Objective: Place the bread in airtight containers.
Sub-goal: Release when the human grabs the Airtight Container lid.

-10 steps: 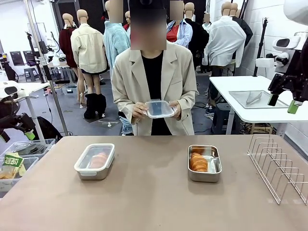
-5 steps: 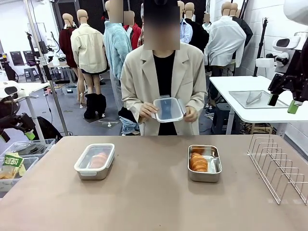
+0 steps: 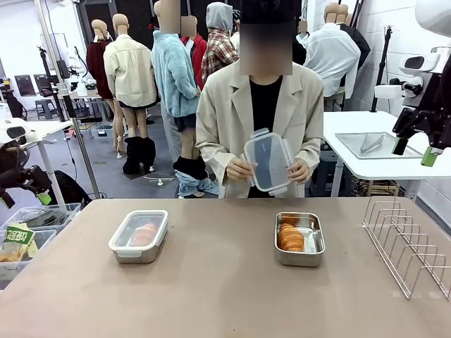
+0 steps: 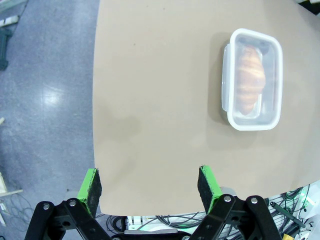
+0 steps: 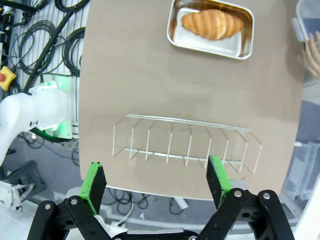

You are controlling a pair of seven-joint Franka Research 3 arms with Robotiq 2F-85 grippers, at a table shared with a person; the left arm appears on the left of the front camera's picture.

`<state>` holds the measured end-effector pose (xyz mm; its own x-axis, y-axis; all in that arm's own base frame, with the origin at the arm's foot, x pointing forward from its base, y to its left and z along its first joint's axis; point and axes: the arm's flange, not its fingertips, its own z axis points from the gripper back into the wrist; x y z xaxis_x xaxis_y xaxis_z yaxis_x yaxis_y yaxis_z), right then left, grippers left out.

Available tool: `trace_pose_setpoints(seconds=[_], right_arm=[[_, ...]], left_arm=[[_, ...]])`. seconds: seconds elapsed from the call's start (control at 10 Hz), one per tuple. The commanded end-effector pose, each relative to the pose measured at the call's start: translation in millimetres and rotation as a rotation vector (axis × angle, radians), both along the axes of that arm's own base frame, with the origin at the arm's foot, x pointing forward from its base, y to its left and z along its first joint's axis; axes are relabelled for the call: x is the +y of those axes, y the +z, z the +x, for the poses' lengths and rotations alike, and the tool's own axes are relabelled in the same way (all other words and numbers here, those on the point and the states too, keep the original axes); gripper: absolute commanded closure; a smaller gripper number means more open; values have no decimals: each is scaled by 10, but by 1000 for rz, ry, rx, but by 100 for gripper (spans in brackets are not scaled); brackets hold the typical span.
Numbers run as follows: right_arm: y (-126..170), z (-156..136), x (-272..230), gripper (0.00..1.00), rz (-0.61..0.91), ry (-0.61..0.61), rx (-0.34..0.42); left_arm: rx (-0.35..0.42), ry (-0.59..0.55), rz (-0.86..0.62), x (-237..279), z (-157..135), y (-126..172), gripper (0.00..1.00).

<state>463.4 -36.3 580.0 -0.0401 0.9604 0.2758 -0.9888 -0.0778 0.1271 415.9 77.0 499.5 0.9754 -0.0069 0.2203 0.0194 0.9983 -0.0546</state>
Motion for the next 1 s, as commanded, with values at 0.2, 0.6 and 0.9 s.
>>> trace_pose_setpoints(seconds=[0.2, 0.6, 0.9], right_arm=[[11, -14, -12, 0, -9, 4, 1], [11, -14, -12, 0, -9, 4, 1], [11, -14, -12, 0, -9, 4, 1]], left_arm=[[-9, 17, 4, 1, -9, -4, 0], [-9, 17, 4, 1, -9, -4, 0], [-9, 17, 4, 1, -9, -4, 0]])
